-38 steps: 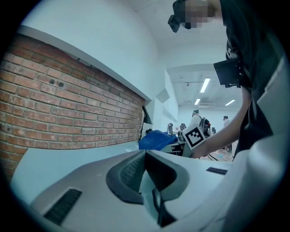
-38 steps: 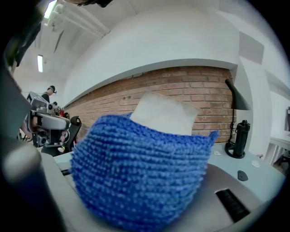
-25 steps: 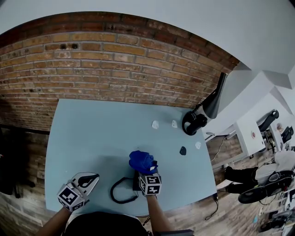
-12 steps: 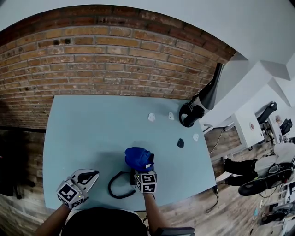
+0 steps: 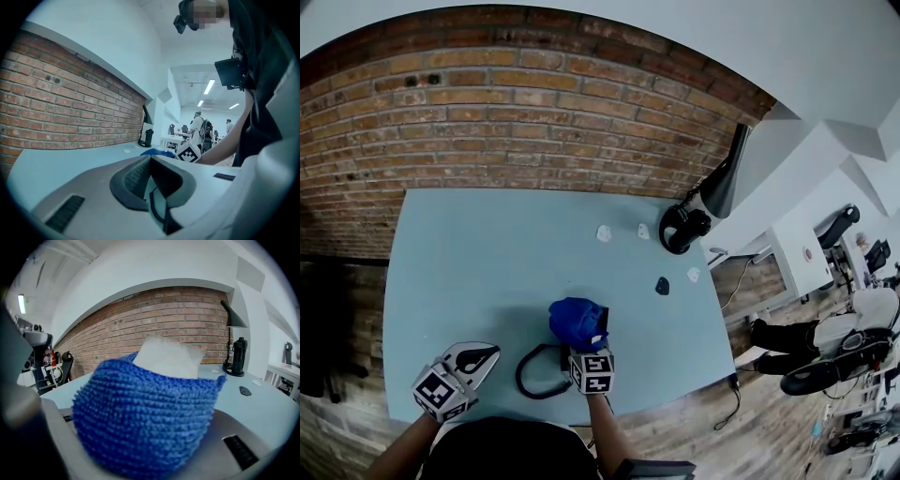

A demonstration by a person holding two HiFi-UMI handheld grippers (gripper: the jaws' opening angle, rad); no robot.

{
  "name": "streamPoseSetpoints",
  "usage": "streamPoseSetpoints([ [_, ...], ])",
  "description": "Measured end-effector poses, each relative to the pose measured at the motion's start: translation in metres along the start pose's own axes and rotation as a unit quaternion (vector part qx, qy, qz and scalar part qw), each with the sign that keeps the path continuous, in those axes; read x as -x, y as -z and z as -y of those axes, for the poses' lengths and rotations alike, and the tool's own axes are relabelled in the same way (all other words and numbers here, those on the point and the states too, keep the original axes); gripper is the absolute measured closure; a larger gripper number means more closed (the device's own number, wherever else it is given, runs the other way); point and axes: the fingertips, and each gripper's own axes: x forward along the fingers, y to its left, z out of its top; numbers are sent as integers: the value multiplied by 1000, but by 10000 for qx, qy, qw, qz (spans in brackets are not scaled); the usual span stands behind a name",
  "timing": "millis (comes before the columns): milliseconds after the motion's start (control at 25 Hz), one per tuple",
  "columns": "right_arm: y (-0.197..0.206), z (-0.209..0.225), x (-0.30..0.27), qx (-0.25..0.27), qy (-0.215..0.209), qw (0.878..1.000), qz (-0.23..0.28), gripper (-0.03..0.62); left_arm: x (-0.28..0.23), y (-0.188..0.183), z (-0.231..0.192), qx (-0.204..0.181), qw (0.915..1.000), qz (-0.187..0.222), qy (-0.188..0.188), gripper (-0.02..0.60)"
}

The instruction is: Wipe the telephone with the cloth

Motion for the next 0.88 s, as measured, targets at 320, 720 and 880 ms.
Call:
streamPoseSetpoints([
  [320,13,-6,10,-27,26,10000,1,464,2,1,3,-8,10000,10,26,560],
  [720,27,-11,23,-62,51,10000,-18,464,1,3,13,-25,9999,-34,124,560],
  [880,36,-13,29,-77,96,9999,-28,464,1,3,16,-27,9999,-26,133,560],
])
